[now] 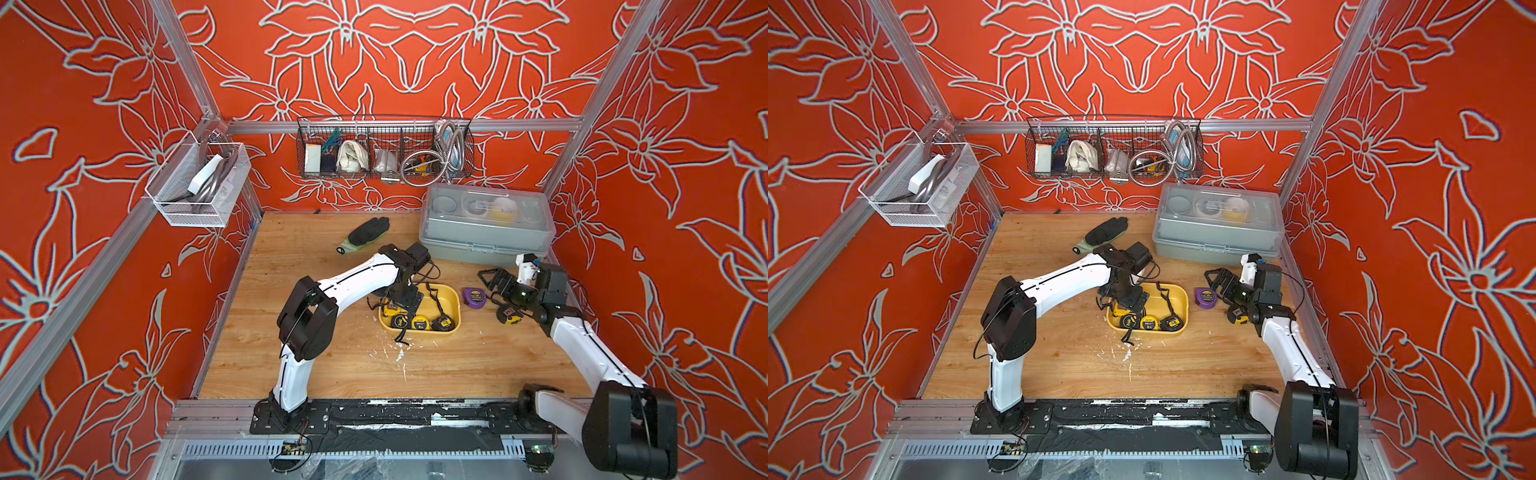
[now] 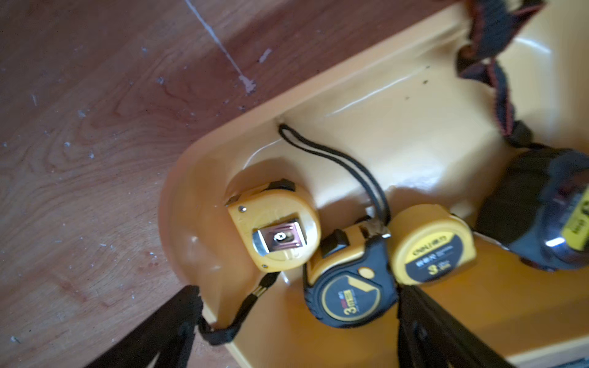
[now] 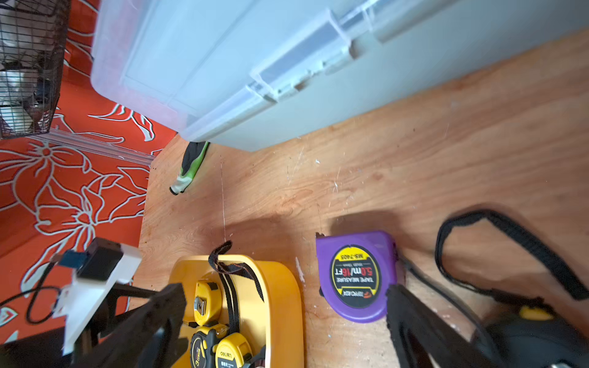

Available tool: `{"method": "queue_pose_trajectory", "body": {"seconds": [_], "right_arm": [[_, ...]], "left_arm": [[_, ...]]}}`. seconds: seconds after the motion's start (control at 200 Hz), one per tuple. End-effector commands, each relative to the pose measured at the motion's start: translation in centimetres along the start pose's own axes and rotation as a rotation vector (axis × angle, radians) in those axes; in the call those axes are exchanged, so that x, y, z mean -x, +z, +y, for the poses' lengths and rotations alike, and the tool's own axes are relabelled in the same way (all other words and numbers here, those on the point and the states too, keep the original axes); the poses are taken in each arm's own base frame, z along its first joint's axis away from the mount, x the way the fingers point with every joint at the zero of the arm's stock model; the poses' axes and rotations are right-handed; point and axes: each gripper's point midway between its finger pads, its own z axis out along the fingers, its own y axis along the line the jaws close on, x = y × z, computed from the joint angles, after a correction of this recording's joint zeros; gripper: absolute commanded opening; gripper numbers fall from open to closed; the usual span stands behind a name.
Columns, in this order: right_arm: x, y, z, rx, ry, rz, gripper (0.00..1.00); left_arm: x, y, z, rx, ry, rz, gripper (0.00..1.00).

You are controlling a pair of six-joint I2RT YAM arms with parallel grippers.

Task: Take the tape measure out of the storage box
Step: Place the tape measure at the center of the board, then pick up the tape measure from the storage box.

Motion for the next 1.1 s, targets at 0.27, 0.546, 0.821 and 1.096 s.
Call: {"method": "queue_pose_trajectory", "body": {"seconds": [0.27,0.546,0.821,1.096], "right_arm": [[-2.6,-0.4,-0.9,-0.028,-0.008,0.081,1.00],[-3.4,-1.1,-0.7,-0.008,-0.038,0.063,1.00],[-3.6,-1.2,-0.4,0.009,-0.043,0.068,1.00],[-3.6,-1.4,-0.4,0.005,-0.043,0.075,1.00]], "left_arm": [[-1.5,2.2,-0.4,0.074,-0.022,0.084,1.00],[-1.8,5.4,0.8,0.101,-0.136,0.160,1.00],[-1.6,8.0,0.4,0.075,-0.226,0.224,1.00],[-1.5,9.2,-0.7,0.023,-0.214,0.239,1.00]]}}
